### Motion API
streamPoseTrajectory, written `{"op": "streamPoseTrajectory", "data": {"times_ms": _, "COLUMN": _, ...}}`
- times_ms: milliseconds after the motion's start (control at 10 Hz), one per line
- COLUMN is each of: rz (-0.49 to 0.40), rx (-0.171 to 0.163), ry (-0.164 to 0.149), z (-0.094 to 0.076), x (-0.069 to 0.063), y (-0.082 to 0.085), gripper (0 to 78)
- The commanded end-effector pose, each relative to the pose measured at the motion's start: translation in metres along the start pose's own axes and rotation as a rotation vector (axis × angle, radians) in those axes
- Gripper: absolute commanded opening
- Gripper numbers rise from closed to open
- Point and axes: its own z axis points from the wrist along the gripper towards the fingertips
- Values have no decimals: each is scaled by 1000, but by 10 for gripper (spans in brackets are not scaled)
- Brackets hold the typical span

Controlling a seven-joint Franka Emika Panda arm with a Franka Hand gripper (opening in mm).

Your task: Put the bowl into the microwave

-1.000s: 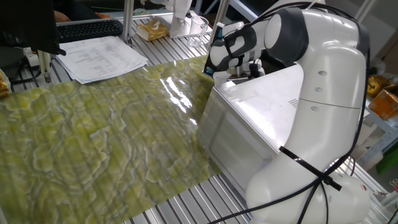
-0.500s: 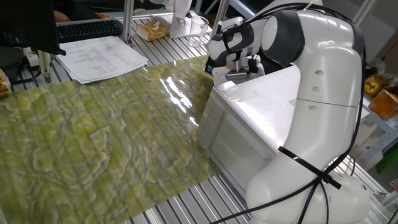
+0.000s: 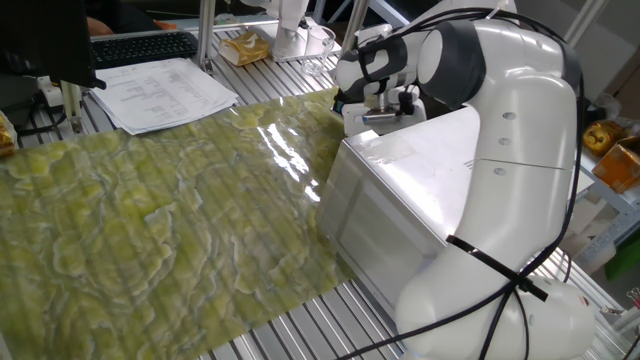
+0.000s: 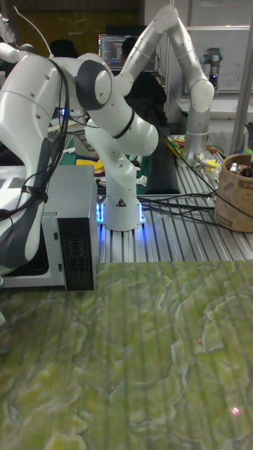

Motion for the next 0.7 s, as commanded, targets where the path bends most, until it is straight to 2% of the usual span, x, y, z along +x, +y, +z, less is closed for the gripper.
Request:
{"op": "streamPoseTrajectory", "data": {"times_ms": 100, "rz": 42, "rx": -8, "ry": 3, "z": 1, "x": 1, "y": 2, "gripper": 775}}
{"op": "streamPoseTrajectory", "data": {"times_ms": 300, "rz": 75, "rx": -10, "ry": 4, "z": 1, "x": 1, "y": 2, "gripper": 775}}
{"op": "streamPoseTrajectory", "data": {"times_ms": 400, "rz": 49, "rx": -2, "ry": 1, "z": 2, "x": 2, "y": 2, "gripper": 775}}
{"op": "streamPoseTrajectory", "data": {"times_ms": 500, "rz": -27, "rx": 11, "ry": 7, "z": 3, "x": 3, "y": 2, "gripper": 775}}
{"op": "streamPoseTrajectory", "data": {"times_ms": 600, "rz": -165, "rx": -7, "ry": 73, "z": 2, "x": 3, "y": 1, "gripper": 775}}
{"op": "streamPoseTrajectory", "data": {"times_ms": 700, "rz": -240, "rx": -19, "ry": 100, "z": 2, "x": 3, "y": 1, "gripper": 775}}
